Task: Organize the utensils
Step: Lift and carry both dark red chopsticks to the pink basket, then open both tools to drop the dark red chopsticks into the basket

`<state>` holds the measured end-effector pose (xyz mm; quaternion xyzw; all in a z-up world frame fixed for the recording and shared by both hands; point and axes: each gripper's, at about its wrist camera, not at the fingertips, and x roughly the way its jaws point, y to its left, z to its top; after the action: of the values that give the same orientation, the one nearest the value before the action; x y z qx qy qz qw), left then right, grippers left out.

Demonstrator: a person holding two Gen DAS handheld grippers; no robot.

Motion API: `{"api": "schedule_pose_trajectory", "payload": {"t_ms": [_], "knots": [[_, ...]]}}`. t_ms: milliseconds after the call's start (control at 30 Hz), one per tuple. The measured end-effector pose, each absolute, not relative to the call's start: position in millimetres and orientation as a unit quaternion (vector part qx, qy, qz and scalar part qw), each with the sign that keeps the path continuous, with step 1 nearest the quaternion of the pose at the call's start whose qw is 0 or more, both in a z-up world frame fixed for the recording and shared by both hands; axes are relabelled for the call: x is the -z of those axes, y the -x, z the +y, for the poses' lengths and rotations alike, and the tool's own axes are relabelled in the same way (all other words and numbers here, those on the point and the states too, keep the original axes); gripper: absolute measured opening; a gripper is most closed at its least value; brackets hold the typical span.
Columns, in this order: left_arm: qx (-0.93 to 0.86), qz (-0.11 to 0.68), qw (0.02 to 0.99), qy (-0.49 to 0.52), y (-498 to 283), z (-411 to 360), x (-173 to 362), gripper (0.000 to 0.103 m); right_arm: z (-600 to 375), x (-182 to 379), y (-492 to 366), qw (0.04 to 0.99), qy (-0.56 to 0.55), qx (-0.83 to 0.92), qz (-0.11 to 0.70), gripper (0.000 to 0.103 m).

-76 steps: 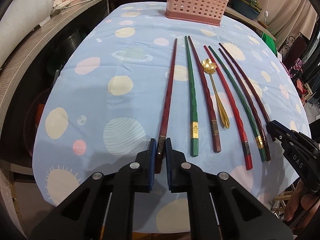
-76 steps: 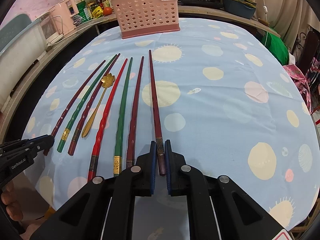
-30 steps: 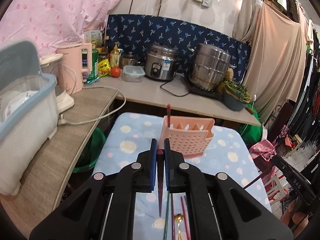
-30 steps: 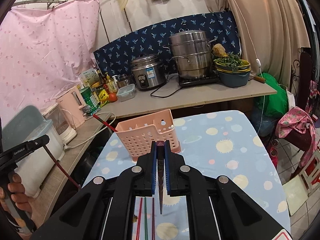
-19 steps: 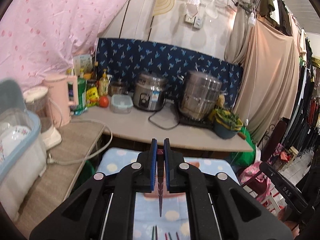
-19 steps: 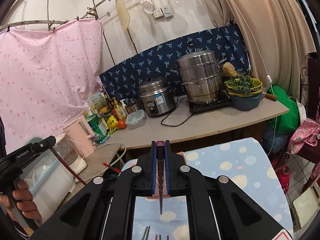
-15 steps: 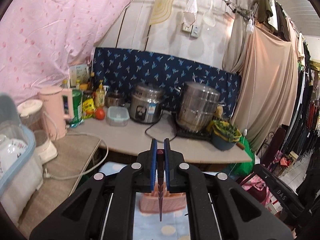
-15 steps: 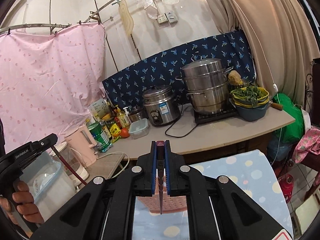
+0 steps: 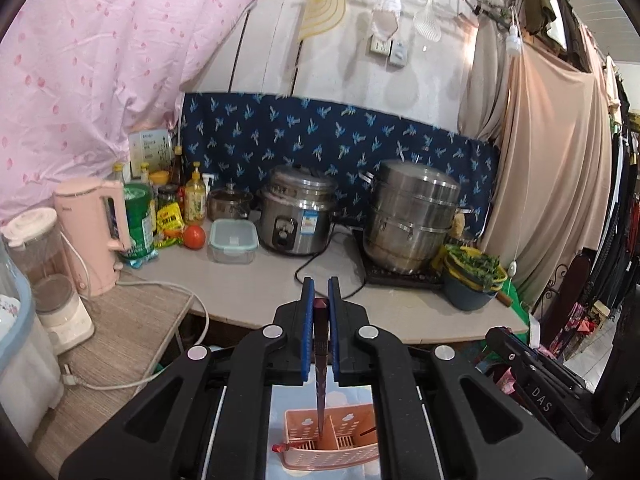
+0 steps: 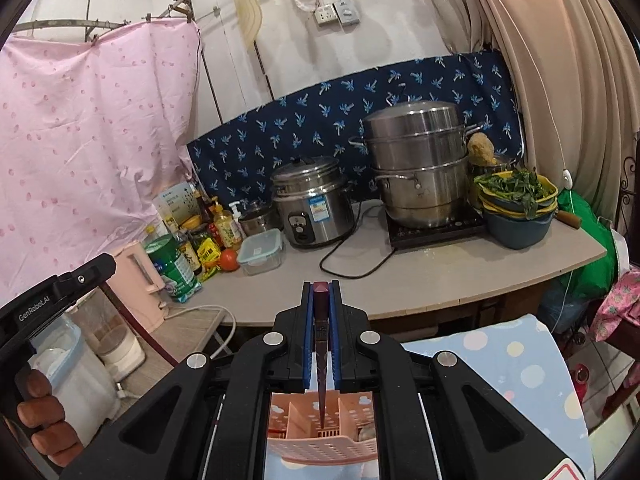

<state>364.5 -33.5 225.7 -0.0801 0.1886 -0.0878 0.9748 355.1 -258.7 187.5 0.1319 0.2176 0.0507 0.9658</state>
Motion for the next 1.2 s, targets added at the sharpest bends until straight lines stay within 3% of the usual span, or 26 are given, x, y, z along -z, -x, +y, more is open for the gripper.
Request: {"api": "schedule_pose_trajectory", "payload": {"t_ms": [433,500,567,633,733,867,1200], "knots": [[0.091,0.23,0.966,0.079,-384,-41,-179,0.007,-257,-142,-368,0.955,-0.125,-0.051,0.265,0.011],[0.086,0.233,0.965,0.08,-382,-40,-179,0.016,-257,-143,-364,0.955,-0.123,-0.048,0.264,0.015],[0.077,0.231,0.966,0.081,-377,-39,-180,0.034,-260,-144,-360,0.955,-0.127,-0.047,0.262,0.021],[0.077,0.225,0.968,0.077,-370,-38,-183,0.035,-261,-147,-352,0.957,-0.13,-0.045,0.255,0.031],[0.078,0.224,0.969,0.071,-357,-36,-185,0.037,-263,-153,-337,0.96,-0.129,-0.045,0.246,0.035],[0.081,0.226,0.969,0.064,-333,-32,-188,0.05,-263,-160,-313,0.96,-0.129,-0.05,0.242,0.036],[0.063,0.251,0.965,0.039,-258,-18,-166,0.052,-259,-145,-233,0.952,-0.127,-0.073,0.267,0.041]]}}
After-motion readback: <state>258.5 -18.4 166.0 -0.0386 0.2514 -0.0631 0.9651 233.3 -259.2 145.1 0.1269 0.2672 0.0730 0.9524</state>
